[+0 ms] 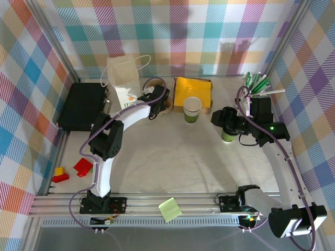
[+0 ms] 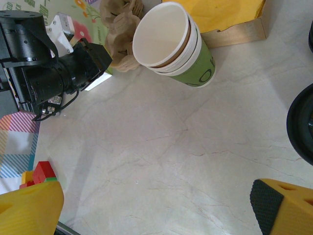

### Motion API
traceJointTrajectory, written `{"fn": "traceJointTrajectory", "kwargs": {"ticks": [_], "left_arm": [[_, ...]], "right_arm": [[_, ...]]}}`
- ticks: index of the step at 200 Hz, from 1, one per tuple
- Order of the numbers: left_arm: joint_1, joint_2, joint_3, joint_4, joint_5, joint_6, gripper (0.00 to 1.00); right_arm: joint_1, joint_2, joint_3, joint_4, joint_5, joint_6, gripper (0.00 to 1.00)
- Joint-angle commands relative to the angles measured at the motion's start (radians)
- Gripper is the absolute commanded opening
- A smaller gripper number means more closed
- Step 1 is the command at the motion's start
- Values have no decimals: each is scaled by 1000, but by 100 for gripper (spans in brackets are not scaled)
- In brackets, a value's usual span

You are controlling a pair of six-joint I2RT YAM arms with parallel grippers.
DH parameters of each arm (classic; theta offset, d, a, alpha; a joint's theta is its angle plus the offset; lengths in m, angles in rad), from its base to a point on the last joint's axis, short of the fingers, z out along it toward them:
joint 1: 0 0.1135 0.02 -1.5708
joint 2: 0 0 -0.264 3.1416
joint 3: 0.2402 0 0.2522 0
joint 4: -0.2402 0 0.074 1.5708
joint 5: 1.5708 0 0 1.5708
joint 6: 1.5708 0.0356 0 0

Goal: Pack the takeout coffee

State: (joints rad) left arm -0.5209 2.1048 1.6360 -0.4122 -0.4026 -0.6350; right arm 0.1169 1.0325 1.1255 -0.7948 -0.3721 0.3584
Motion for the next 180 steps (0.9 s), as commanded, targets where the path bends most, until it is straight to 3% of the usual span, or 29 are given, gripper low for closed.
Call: {"fn": "traceJointTrajectory", "kwargs": {"ticks": [1,76,180], "left_arm": [[12,-11,33,-9,2,23,11],[18,-64,39,-2,63,37,0],[44,-178,30,33,231,63,0]], "right_arm": [[-5,-8,3,-15,-12,-11,99],[-5,-15,7,-21,-1,-10,99],[-5,-38,25,-28,9,-12,99]]}}
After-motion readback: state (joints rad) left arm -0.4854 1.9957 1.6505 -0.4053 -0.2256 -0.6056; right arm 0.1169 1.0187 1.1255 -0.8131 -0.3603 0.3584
